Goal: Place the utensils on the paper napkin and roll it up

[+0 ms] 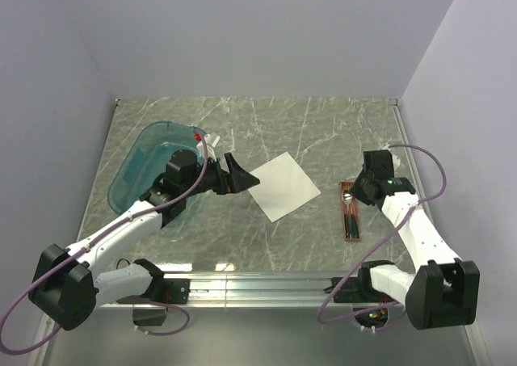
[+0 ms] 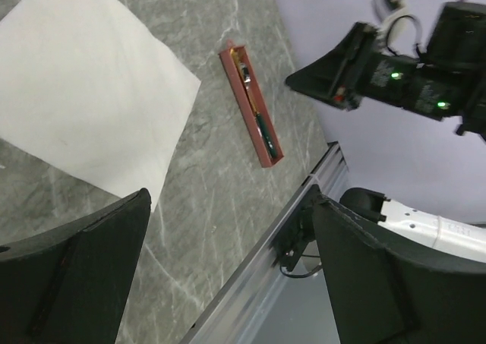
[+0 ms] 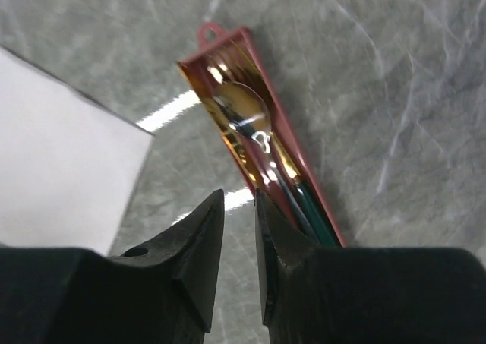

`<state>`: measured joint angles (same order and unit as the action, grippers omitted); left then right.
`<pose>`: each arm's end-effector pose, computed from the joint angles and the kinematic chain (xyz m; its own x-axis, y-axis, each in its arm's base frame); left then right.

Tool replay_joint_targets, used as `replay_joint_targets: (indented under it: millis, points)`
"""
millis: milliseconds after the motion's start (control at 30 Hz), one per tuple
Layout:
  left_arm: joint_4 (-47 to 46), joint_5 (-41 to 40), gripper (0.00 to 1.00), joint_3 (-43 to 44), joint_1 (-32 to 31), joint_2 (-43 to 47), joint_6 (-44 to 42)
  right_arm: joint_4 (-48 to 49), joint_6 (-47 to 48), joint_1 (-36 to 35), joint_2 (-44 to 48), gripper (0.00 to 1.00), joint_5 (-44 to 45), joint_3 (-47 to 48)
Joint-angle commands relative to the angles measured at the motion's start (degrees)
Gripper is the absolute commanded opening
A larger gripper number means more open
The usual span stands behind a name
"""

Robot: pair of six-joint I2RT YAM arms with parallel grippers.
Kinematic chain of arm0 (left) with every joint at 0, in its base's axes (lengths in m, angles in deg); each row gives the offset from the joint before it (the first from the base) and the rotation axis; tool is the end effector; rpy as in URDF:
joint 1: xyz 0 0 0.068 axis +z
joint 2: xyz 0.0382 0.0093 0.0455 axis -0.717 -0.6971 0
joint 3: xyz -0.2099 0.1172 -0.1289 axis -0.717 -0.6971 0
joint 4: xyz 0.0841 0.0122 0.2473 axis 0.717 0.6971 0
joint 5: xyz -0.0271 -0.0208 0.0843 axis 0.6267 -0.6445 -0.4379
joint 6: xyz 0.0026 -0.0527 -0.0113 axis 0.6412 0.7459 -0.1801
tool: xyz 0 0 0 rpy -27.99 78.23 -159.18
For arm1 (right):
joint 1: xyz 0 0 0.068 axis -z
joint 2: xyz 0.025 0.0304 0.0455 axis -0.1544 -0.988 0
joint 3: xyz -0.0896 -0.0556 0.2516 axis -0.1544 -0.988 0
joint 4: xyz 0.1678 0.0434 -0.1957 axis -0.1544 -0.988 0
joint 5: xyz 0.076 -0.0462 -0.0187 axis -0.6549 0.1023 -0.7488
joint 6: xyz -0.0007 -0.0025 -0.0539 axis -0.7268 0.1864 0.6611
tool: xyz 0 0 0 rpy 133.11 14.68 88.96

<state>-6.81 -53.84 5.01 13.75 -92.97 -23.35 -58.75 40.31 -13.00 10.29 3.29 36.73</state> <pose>0.2072 -0.1473 0.2778 -0.7616 -0.2921 -0.5785 0.3927 0.5021 -0.7705 0.2131 0.0107 0.2422 -0.6624 0.5024 -0.5557 0.4470 0.8603 0.2450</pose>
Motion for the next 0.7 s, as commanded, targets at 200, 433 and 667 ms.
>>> replay_joint_targets:
  millis: [200, 433, 667]
  points:
    - [-6.66, 2.91, 0.93, -3.97, -0.38, 3.89, 2.71, 2.56, 6.79, 0.6, -7.7, 0.3, -3.02, -0.94]
    - [-7.45, 2.29, 0.94, -4.15, -0.29, 4.24, 3.24, 4.85, 9.7, 0.78, -13.75, 0.3, -5.57, -0.77]
    - [-8.33, 2.21, 0.94, -4.06, -0.38, 2.66, 3.77, 5.2, 10.23, 0.69, -17.45, 0.27, -5.05, 0.47]
